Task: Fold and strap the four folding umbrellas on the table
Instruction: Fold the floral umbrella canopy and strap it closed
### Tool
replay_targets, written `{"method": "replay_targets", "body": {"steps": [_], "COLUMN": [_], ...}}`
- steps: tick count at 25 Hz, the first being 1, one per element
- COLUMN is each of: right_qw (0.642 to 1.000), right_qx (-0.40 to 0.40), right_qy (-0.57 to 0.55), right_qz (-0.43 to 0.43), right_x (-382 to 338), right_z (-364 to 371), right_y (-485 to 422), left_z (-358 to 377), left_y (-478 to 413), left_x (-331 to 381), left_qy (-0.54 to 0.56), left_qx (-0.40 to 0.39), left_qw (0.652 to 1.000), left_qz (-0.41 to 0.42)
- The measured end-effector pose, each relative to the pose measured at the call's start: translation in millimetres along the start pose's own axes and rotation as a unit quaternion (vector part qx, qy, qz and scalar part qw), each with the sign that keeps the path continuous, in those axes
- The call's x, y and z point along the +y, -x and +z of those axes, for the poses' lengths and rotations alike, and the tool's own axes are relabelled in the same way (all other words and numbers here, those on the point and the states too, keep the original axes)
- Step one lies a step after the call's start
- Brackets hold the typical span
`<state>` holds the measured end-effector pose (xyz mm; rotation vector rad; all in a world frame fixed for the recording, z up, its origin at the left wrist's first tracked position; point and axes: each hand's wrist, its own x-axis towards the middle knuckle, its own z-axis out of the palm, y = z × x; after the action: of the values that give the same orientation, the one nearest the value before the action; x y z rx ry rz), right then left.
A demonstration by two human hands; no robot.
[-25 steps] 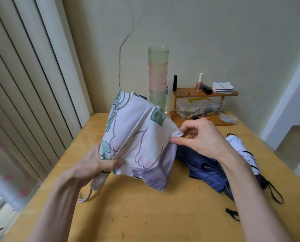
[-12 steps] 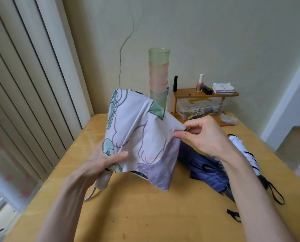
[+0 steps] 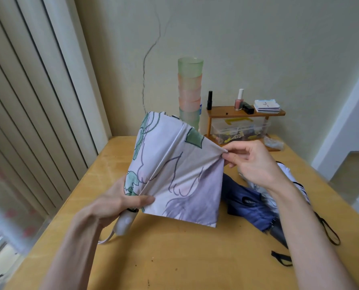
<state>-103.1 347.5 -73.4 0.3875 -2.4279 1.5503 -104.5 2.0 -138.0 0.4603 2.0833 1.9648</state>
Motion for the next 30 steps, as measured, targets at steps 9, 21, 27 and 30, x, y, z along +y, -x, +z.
{"method": "replay_targets", "body": {"steps": [9, 21, 27, 30], "right_qw": [0.999, 0.992, 0.995, 0.991], "right_qx": [-0.021, -0.115, 0.033, 0.031], "right_qy": [-0.001, 0.028, -0.084, -0.128], "right_qz": [-0.033, -0.039, -0.036, -0.028], "right_x": [-5.2, -0.8, -6.6, -7.6], "right_z": [0.7, 3.7, 7.7, 5.9], "right_y": [5.1, 2.1, 0.9, 4.1], "left_z": [-13.1, -8.4, -6.8, -9.6], "left_y": [5.4, 0.1, -7.9, -6.7], "left_x": [6.4, 8.4, 5.8, 3.2], "left_qy": [-0.04, -0.082, -0.08, -0.077], "left_qx": [0.054, 0.124, 0.184, 0.184], "left_qw": [0.998, 0.988, 0.977, 0.977], "left_qz": [0.021, 0.039, 0.071, 0.073]}}
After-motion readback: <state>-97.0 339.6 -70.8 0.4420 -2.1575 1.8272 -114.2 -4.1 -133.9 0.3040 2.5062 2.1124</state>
